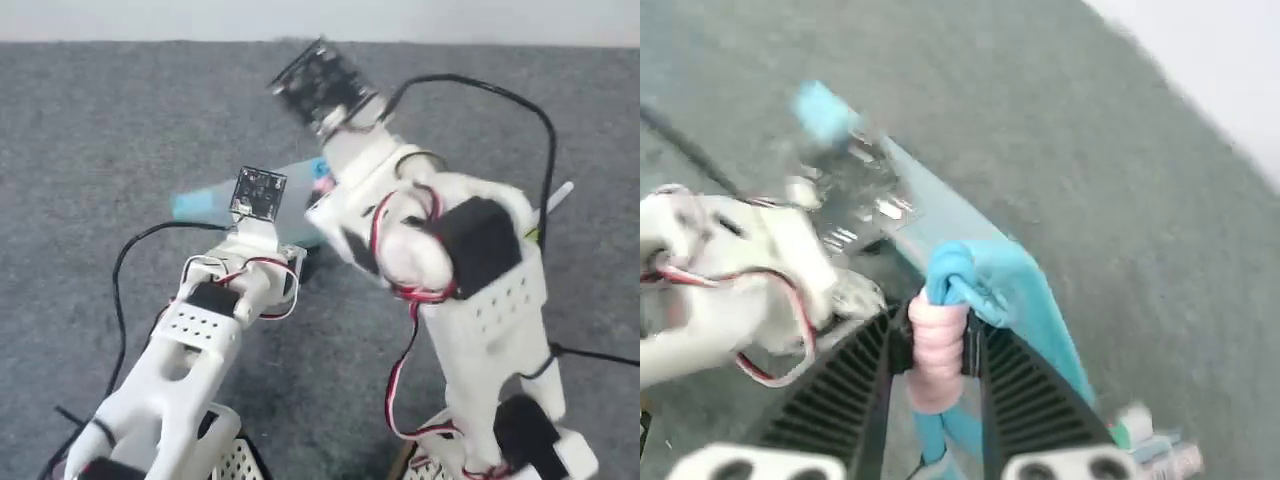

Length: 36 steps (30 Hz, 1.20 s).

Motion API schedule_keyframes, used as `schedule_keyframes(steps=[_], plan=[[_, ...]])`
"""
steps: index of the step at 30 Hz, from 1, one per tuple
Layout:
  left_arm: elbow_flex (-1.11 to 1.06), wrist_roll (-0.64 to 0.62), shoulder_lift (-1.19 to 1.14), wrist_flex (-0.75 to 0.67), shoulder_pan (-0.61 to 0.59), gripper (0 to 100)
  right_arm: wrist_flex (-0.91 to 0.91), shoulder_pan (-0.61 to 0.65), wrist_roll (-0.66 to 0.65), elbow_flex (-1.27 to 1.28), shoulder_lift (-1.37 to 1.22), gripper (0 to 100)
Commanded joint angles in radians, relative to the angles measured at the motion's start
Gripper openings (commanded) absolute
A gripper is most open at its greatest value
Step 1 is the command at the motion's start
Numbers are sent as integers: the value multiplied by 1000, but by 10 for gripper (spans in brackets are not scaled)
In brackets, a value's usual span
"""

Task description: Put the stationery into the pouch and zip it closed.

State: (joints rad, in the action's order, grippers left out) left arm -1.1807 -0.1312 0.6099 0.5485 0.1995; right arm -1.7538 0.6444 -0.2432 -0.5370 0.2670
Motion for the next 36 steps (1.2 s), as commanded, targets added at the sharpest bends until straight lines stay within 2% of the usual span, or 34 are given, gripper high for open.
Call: schedule_keyframes(steps=[1, 5, 13, 17, 22, 26, 32, 36], plan=[[74, -57, -28, -31, -6, 242, -41, 79, -72, 35, 102, 6], [67, -61, 55, -15, -84, 242, 8, 116, -84, 284, 243, 6], [-41, -106, 315, -5, -130, 242, 395, 111, -175, 1074, 601, 6], [-84, -78, 416, -2, -210, 241, 533, 8, -175, 1295, 651, 6], [-93, -12, 517, 135, -345, 241, 608, -140, -175, 1318, 575, 6], [-93, 49, 634, 236, -430, 242, 642, -154, -173, 1275, 493, 6], [-104, 49, 852, 351, -404, 242, 487, -145, -193, 1082, 435, 6], [-166, 49, 951, 330, -402, 242, 449, -79, -187, 1108, 435, 6]])
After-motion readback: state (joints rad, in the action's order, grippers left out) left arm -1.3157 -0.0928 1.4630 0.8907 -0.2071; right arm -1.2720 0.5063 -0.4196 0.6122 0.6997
